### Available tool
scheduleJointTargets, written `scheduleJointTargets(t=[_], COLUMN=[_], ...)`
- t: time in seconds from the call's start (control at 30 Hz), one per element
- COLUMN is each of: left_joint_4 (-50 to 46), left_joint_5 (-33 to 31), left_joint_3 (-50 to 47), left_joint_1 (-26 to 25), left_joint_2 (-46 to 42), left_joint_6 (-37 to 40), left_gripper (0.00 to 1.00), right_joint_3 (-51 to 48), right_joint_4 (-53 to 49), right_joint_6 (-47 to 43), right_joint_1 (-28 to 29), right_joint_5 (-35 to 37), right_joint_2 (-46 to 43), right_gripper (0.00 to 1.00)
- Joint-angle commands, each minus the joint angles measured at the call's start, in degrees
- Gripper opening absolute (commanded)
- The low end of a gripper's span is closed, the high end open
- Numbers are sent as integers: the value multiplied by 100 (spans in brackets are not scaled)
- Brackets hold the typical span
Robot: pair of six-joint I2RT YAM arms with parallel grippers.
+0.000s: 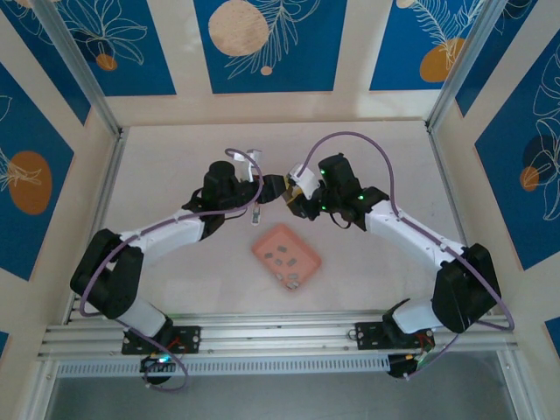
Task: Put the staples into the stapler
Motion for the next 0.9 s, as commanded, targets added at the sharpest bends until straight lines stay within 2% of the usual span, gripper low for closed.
scheduleJointTargets(t=[0.0, 0.2, 0.43, 0.87], left_joint_4=[110, 349, 384, 1285], left_joint_5=[520, 520, 148, 455], left_joint_3=[46, -41, -216, -349], left_joint_1=[-230, -222, -164, -143], left_joint_2=[67, 70, -56, 95], left_joint_6=[62, -36, -164, -723], left_gripper=[52, 53, 54, 55], right_joint_3=[334, 398, 185, 73], right_joint_4=[352, 237, 260, 364], right_joint_6=[239, 374, 578, 756], right_joint_1=[0, -58, -76, -81], right_joint_5=[86, 170, 232, 210], right_joint_2=[72, 164, 131, 208], right_gripper=[23, 23, 23, 23])
